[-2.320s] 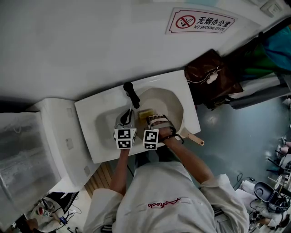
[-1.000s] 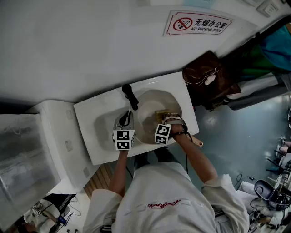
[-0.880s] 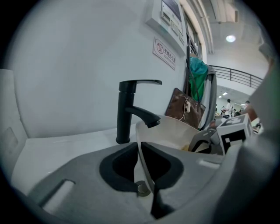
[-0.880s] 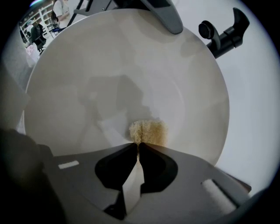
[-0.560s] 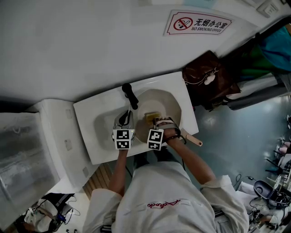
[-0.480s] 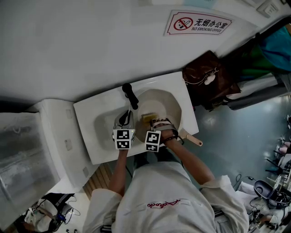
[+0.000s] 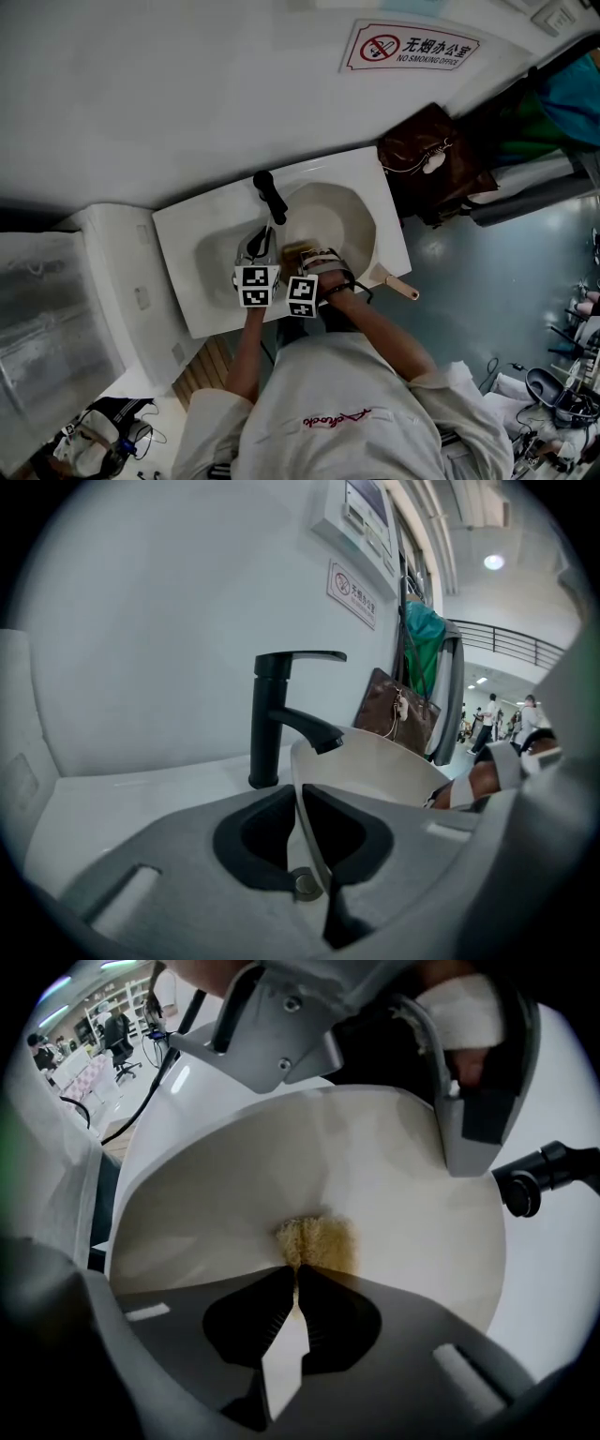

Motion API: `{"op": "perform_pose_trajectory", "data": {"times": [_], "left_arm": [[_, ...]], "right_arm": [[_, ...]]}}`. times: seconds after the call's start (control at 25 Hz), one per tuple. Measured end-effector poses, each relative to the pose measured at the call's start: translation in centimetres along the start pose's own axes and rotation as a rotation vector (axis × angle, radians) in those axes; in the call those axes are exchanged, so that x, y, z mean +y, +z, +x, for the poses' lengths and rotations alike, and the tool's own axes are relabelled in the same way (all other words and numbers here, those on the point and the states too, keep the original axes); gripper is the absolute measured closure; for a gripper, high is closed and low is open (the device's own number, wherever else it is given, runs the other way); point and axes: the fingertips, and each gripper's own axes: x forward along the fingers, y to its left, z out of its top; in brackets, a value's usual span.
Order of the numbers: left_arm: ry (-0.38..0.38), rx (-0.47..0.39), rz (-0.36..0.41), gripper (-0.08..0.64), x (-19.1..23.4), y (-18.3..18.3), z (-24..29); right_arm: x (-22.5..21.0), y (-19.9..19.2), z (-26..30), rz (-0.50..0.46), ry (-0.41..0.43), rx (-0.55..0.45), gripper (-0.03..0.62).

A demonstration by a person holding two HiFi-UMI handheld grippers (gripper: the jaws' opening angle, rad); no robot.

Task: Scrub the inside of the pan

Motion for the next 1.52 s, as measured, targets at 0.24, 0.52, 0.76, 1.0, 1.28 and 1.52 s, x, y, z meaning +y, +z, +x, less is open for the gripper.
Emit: {"op": "perform_pose_trajectory", "data": {"times": [0.24, 0.52, 0.76, 1.0, 1.28, 1.52], "left_arm": [[-0.002, -0.003, 0.002, 0.535, 0.0, 0.0, 0.0], [-0.006, -0.006, 0.005, 0.534, 0.0, 0.1, 0.0], [-0.006, -0.003, 0.004, 0.534, 0.0, 0.0, 0.0], [-0.005, -0.003, 0.004, 0.534, -0.1, 0.0, 0.0], [-0.009, 0.0, 0.004, 0.531, 0.0, 0.0, -0.1], [-0.013, -0.016, 0.032, 0.5, -0.1, 1.0, -1.4]], "right_arm": [[0.4, -1.9, 0.4, -0.001, 0.018, 0.03, 0.566], [1.0, -7.4, 1.2, 0.033, 0.052, 0.131, 0.566], [1.0, -10.9, 1.7, 0.069, 0.053, 0.18, 0.566], [0.9, -11.0, 1.6, 0.073, 0.053, 0.182, 0.566], [0.8, -10.8, 1.6, 0.101, 0.032, 0.156, 0.566], [-0.8, -10.4, 0.5, 0.24, -0.028, 0.06, 0.566]]}}
